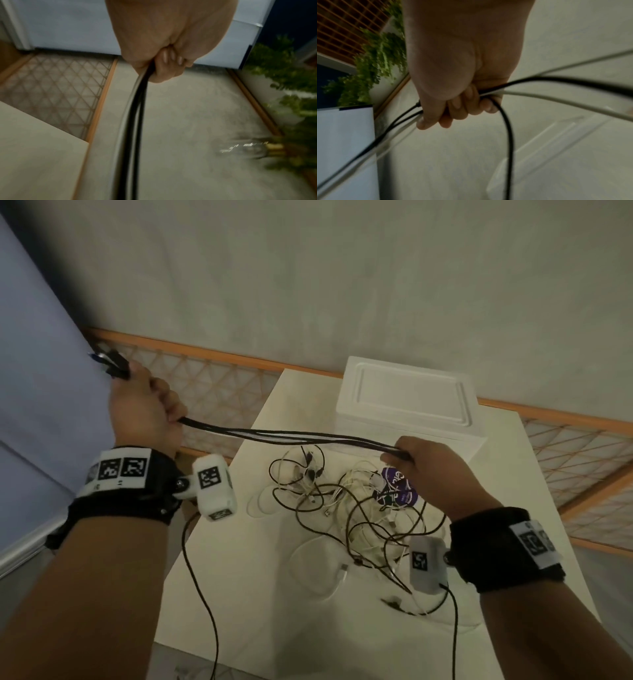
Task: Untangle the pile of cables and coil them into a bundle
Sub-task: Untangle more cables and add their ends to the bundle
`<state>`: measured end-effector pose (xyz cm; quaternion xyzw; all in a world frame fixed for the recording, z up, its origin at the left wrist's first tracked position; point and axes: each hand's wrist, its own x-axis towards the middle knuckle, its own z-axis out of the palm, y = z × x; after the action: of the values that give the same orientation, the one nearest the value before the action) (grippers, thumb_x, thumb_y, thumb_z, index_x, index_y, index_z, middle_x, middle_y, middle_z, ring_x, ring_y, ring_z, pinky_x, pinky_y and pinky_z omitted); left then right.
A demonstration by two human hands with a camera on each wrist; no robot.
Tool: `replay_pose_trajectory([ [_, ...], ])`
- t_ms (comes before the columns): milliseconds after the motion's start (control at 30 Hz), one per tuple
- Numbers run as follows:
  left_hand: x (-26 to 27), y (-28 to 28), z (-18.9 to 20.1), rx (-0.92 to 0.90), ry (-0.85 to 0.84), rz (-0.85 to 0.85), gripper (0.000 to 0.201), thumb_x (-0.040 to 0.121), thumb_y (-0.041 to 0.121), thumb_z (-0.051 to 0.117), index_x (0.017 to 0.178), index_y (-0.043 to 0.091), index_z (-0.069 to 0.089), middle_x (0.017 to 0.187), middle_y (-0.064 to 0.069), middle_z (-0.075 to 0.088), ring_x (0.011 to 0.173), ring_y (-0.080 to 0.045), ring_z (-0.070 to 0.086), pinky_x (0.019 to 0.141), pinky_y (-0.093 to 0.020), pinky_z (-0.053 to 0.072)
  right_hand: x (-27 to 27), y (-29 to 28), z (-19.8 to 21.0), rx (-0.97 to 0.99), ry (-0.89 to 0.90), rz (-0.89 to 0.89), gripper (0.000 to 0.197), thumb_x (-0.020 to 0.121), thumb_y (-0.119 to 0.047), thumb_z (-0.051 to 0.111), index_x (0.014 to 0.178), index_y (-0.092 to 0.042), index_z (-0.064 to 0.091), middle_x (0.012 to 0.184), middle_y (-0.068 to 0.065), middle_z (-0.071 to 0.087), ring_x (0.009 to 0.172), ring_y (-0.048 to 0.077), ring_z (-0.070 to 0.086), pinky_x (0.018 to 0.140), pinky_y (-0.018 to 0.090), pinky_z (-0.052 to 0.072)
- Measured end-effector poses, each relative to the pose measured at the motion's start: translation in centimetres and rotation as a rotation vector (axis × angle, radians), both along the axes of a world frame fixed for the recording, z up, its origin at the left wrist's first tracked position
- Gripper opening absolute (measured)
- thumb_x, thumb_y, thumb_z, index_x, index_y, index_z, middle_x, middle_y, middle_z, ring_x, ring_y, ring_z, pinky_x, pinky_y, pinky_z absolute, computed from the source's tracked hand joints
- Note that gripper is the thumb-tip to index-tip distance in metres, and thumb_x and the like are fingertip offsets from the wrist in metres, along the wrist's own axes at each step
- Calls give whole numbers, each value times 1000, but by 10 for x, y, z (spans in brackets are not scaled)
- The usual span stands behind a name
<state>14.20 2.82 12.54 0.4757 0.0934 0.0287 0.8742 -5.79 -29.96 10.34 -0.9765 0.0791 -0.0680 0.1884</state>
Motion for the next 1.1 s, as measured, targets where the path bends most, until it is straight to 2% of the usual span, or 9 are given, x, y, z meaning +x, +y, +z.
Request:
replay_pose_trajectory([
  [100,-1,-14,-25,-139,-11,-350,44,102,28,40,62,15,53,52,-1,53,42,-14,36,44,-20,27,-11,-6,14,-50,-5,-19,35,92,-47,51,78,-15,54,65,0,57,65,21,53,59,32,41],
  [233,-30,-53,-53,155,146,-108,37,100,31,42,64,22,37,48,9,33,36,-7,23,33,-19,16,-39,-23,34,-130,-4,-70,32,91,-49,49,79,-19,55,61,-6,53,62,18,52,56,31,39],
  [400,-71,-115,-65,65,192,-368,31,101,27,43,71,20,39,47,8,33,35,-6,22,33,-16,18,-72,-48,70,-230,-131,-154,30,92,-45,45,82,-19,56,62,-5,51,59,19,51,52,30,34],
  [600,-128,-169,-91,448,225,-744,18,98,26,50,83,16,48,68,-5,63,34,-7,25,37,-17,18,-68,-51,16,-213,164,-161,33,93,-51,43,81,-21,53,69,-5,55,69,18,54,60,32,42],
  [733,-147,-179,-74,593,37,-1046,18,90,38,62,84,22,55,87,-2,74,39,-7,26,41,-22,18,-58,-29,-19,-319,233,-55,30,95,-50,42,84,-25,53,77,-6,56,75,17,55,61,29,38],
  [833,-161,-191,-54,933,-287,-1281,17,78,32,77,85,32,61,74,17,68,57,-2,57,55,-18,44,-44,-11,-23,-353,235,12,15,95,-28,46,101,-23,58,92,-2,64,89,22,63,69,33,49],
  [900,-163,-192,-52,1113,-406,-1251,33,76,22,77,105,29,63,92,15,69,89,-3,65,79,-21,48,-37,-5,-18,-340,233,37,19,96,-27,46,109,-22,59,100,0,65,95,23,63,74,34,48],
  [967,-159,-185,-50,1114,-437,-1120,39,77,19,77,108,32,58,98,20,64,100,-6,62,82,-18,44,-33,-3,-12,-310,212,89,24,97,-33,44,113,-22,58,104,1,65,98,22,62,77,33,46],
  [1100,-148,-172,-44,1001,-498,-1095,20,83,22,73,93,34,59,78,24,64,73,11,59,71,-10,42,-26,3,-1,-223,179,157,20,96,-30,45,105,-19,59,98,2,64,94,23,61,74,32,45],
])
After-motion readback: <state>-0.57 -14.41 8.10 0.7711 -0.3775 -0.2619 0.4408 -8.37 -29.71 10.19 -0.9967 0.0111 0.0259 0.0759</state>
